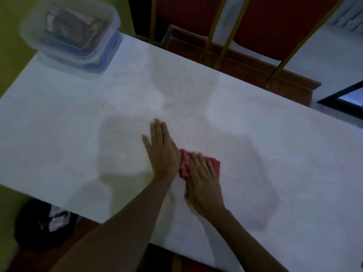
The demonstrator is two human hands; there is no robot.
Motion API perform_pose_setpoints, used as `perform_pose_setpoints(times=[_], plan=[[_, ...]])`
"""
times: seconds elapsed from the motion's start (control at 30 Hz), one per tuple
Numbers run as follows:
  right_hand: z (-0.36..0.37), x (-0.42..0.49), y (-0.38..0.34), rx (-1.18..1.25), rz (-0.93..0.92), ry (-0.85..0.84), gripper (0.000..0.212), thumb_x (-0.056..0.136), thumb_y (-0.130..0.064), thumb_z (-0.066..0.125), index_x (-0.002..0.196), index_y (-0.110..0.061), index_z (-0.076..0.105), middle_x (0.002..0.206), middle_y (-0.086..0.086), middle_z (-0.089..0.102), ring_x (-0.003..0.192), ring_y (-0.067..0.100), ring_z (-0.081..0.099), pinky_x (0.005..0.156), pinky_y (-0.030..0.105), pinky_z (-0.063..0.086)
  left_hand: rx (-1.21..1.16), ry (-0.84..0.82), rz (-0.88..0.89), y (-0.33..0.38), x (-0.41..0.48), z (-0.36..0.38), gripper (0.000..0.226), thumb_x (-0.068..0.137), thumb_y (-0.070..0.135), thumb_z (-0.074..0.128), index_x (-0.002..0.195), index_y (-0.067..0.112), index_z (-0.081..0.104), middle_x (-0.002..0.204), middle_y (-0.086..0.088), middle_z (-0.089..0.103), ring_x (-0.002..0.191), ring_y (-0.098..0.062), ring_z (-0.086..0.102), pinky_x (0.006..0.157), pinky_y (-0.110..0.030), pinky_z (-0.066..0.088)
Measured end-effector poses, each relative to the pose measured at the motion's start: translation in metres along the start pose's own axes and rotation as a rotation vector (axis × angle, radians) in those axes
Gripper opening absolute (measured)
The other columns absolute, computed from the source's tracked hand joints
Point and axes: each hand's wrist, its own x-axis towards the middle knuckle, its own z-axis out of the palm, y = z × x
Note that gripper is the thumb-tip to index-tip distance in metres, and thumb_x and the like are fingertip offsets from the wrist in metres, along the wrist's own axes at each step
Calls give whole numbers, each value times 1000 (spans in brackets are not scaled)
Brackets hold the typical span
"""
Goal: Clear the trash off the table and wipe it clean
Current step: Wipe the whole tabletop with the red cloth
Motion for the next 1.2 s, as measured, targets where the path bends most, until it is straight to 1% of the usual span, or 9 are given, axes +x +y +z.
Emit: perform_pose_setpoints(times=[0.17,0.37,0.5,0.67,0.8,0.93,1.03,1.1,1.2], plan=[[-20,0,38,-100,-79,-53,56,99,-29,38,152,-13,38,158,7,35,149,26,29,119,50,30,-124,-91,236,-60,-20,-21,60,95,16,25,154,10,28,163,-10,19,153,-26,12,122,-52,16],[-25,117,18,-169,-142,-53,60,97,-28,28,153,-7,35,157,14,38,148,31,30,122,44,18,-158,284,-383,-163,-82,-31,52,100,19,30,149,0,36,158,-14,32,149,-27,25,121,-53,16],[-13,183,-48,-108,-67,-41,63,94,-24,30,153,-3,34,159,15,34,150,31,26,122,41,15,-63,308,-405,-163,-89,-32,51,102,18,29,151,5,33,160,-11,29,150,-26,22,121,-53,16],[32,140,-154,-5,-432,-122,60,91,-22,40,148,-5,44,152,15,46,145,34,35,120,45,23,-14,274,-453,-160,-88,-30,52,102,18,36,153,8,30,162,-9,24,152,-24,15,121,-54,14],[41,131,-146,22,-751,-302,52,100,-25,39,151,-16,41,158,7,39,150,25,26,123,44,15,0,236,-465,-163,-84,-28,60,98,18,46,154,9,28,162,-8,23,152,-25,14,122,-53,11],[21,242,-102,32,-424,-89,49,95,-21,46,144,-26,48,152,6,48,140,36,42,114,52,30,0,262,-472,-160,-83,-31,55,99,18,36,153,8,30,162,-8,23,152,-23,15,122,-52,12],[-11,314,-81,-34,-39,-41,58,98,-28,40,154,-16,30,160,23,27,142,45,33,117,55,26,-6,269,-473,-161,-84,-30,56,99,17,38,153,9,30,163,-7,23,152,-22,16,122,-52,13],[-15,323,-91,-37,-42,-18,58,100,-22,40,155,-9,28,160,21,27,148,40,24,122,51,19,2,268,-482,-161,-83,-30,55,99,17,39,153,9,31,162,-7,24,152,-22,16,122,-52,14],[7,283,-130,-38,-174,45,61,89,-15,50,148,-4,42,148,17,48,140,38,39,115,48,29,13,260,-483,-161,-84,-31,55,99,16,40,153,9,31,163,-6,23,152,-21,16,122,-51,14]])
